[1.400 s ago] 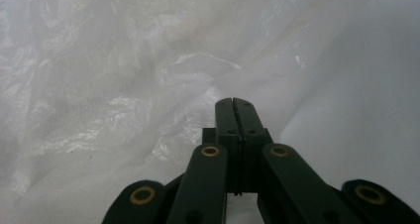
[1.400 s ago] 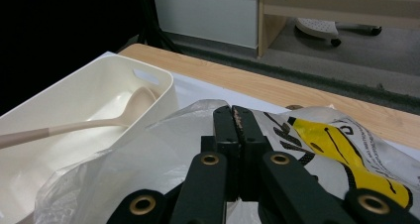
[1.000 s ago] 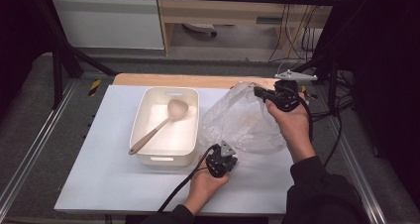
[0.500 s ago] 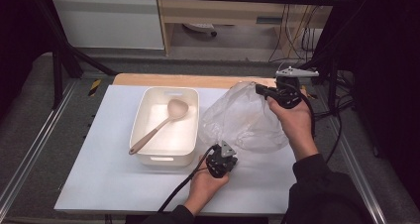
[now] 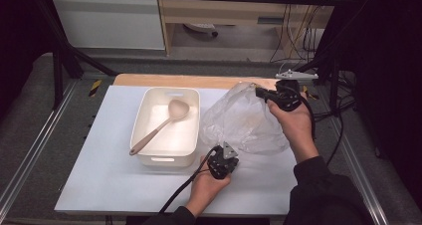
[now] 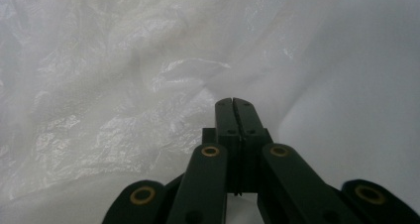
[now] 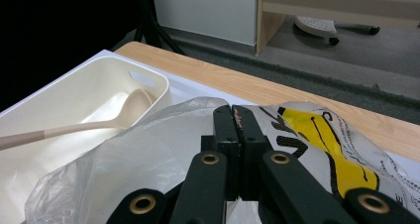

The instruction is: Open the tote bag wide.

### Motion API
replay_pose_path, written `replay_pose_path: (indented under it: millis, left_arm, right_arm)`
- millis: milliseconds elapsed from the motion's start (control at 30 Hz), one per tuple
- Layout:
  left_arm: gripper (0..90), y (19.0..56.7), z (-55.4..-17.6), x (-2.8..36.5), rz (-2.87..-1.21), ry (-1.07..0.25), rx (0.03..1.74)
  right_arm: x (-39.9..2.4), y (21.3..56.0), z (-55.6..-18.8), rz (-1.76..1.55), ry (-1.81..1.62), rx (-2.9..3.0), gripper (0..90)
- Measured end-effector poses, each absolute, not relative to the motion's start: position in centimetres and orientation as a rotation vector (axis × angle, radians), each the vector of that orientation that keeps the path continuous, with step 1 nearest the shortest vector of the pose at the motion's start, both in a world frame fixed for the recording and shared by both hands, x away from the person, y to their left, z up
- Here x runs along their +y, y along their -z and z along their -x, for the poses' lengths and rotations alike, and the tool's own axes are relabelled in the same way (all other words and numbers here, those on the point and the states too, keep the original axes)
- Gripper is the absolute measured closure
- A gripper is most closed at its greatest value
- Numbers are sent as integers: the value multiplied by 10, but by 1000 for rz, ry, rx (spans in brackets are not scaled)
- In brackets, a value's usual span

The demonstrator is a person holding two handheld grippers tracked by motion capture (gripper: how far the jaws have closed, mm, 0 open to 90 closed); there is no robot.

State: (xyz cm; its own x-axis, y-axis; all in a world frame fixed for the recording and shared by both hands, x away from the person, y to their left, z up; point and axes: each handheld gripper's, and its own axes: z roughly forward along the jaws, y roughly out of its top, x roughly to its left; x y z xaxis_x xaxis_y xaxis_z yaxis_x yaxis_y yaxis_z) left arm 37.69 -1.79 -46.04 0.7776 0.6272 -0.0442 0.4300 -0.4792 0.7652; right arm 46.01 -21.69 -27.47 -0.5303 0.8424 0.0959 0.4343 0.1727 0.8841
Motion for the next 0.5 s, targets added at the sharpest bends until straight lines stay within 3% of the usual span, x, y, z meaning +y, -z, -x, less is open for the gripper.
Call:
replay_pose_path:
  millis: [233,500]
  left_arm:
    - [900,457,-372,-17,-2133,-326,779]
    - [900,427,-354,-7,-2068,-282,744]
  right_arm:
    - [-215,276,-459,-1201,-1318,2041,900]
    - [-215,282,-456,-1205,-1322,2052,900]
